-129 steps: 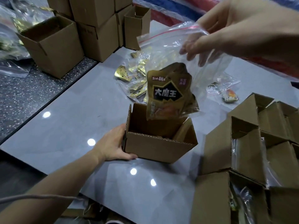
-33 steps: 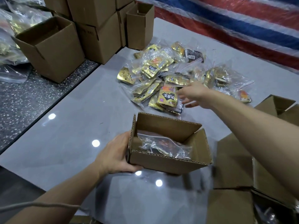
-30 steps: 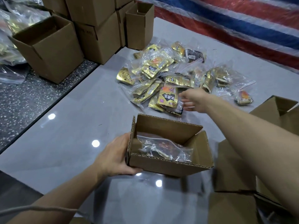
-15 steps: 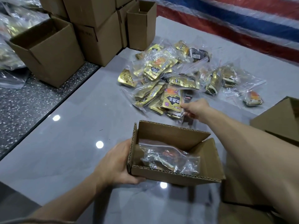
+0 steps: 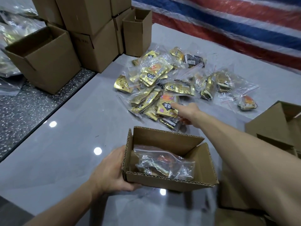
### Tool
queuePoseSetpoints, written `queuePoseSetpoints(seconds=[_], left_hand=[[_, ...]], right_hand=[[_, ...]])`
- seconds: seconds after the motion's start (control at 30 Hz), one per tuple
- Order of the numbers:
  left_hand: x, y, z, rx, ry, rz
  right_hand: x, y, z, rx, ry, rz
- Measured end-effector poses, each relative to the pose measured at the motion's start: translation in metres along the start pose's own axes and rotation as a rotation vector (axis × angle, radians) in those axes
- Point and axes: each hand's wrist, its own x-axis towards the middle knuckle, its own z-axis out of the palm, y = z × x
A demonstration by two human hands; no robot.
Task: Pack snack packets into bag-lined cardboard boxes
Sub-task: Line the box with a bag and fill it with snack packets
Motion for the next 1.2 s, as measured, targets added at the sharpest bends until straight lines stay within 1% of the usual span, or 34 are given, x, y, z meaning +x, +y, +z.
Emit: queuePoseSetpoints(seconds=[0.07,0.13,0.2,0.43,0.5,0.6,0.7,0.77,0.8,0.83,0.87,0.9,0.93,1.0,1.03,1.07,1.1,1.17,1.2], left_hand=[[0.0,-0.002,0.0,-0.003,-0.013,-0.021],[0.0,-0.003,0.0,0.003,-0.035,-0.005],[0.001,-0.004,0.001,0.026,-0.054,0.013],[0.003,-0.003,0.003,0.004,-0.019,0.038],[0.002,-0.003,0.003,0.005,-0.007,0.04],[0.002,-0.002,0.002,0.009,0.008,0.049],[0.003,0.0,0.001,0.016,0.016,0.059],[0.003,-0.001,0.001,0.011,0.014,0.054],[0.003,-0.001,0.001,0.008,0.016,0.043],[0.002,-0.002,0.002,0.005,0.018,0.035],[0.002,-0.003,0.002,0.003,0.013,0.027],[0.003,-0.004,0.003,0.002,0.003,0.025],[0.003,-0.006,0.003,0.005,-0.008,0.031],[0.004,-0.008,0.003,0.0,-0.028,0.038],[0.004,-0.008,0.002,-0.004,-0.036,0.038],[0.004,-0.008,0.002,-0.003,-0.041,0.036],[0.003,-0.008,0.002,0.0,-0.04,0.03],[0.0,-0.006,0.0,-0.003,-0.023,0.001],[-0.002,-0.005,0.0,0.001,-0.015,-0.011]], right_hand=[[0.003,-0.001,0.008,-0.004,-0.026,0.014],[0.003,-0.001,0.015,0.054,-0.108,0.034],[0.0,0.0,0.014,0.114,-0.148,0.04],[-0.022,0.009,-0.029,0.407,-0.182,0.047],[-0.026,0.019,-0.043,0.415,-0.184,0.084],[-0.031,0.035,-0.062,0.253,-0.158,0.152],[-0.034,0.039,-0.07,0.028,-0.052,0.193],[-0.038,0.032,-0.069,-0.251,0.003,0.226],[-0.038,0.028,-0.069,-0.455,0.019,0.223],[-0.039,0.022,-0.067,-0.659,0.046,0.189],[-0.039,0.015,-0.063,-0.778,0.094,0.101],[-0.035,0.009,-0.059,-0.797,0.152,-0.025],[-0.032,0.003,-0.053,-0.717,0.198,-0.164],[-0.029,-0.009,-0.035,-0.497,0.169,-0.388],[-0.029,-0.015,-0.026,-0.45,0.119,-0.456],[-0.029,-0.02,-0.017,-0.475,0.073,-0.474],[-0.027,-0.021,-0.01,-0.546,0.054,-0.446],[-0.025,-0.018,-0.002,-0.636,0.069,-0.293],[-0.023,-0.014,-0.001,-0.634,0.083,-0.252]])
